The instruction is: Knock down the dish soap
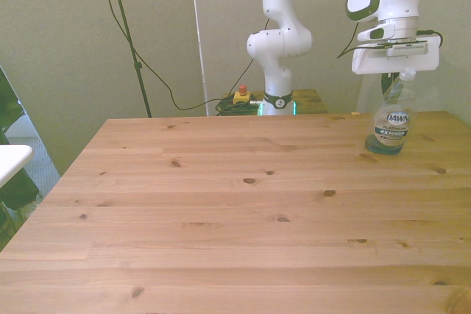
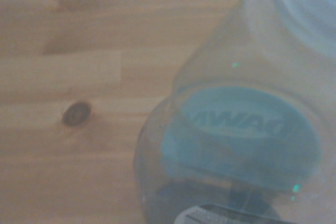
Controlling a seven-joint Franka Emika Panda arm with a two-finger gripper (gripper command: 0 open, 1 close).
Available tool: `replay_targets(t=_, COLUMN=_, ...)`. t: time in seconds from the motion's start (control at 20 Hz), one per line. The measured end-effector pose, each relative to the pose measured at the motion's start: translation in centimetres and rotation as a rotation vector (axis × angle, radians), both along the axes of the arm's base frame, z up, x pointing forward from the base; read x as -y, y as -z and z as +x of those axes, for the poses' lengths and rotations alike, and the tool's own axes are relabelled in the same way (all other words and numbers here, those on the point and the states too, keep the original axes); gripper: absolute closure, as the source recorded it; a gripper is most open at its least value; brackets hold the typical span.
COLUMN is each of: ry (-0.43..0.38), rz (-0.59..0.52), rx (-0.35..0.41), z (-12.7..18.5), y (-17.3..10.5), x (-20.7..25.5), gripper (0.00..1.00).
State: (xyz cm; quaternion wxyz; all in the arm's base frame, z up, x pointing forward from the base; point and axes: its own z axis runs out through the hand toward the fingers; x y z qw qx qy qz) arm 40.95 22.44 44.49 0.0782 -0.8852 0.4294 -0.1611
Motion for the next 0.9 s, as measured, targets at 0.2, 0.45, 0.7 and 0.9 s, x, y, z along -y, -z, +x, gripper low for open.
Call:
replay_targets(t=0.2, ry=0.048, rz=-0.016, rx=0.045, z=5.4, y=-0.3, x=1.6, gripper=1.00)
replay_targets(t=0.45, ry=0.089, rz=-0.034, rx=0.086, z=10.3, y=-0.1, x=4.1, gripper=1.00)
replay_targets(t=0.7, ry=0.140, rz=-0.049, rx=0.119, z=14.2, y=0.2, x=7.3, gripper=1.00)
replay_targets(t=0.9, ry=0.178, rz=-0.058, rx=0.136, z=17.0, y=0.9, x=9.4, gripper=1.00)
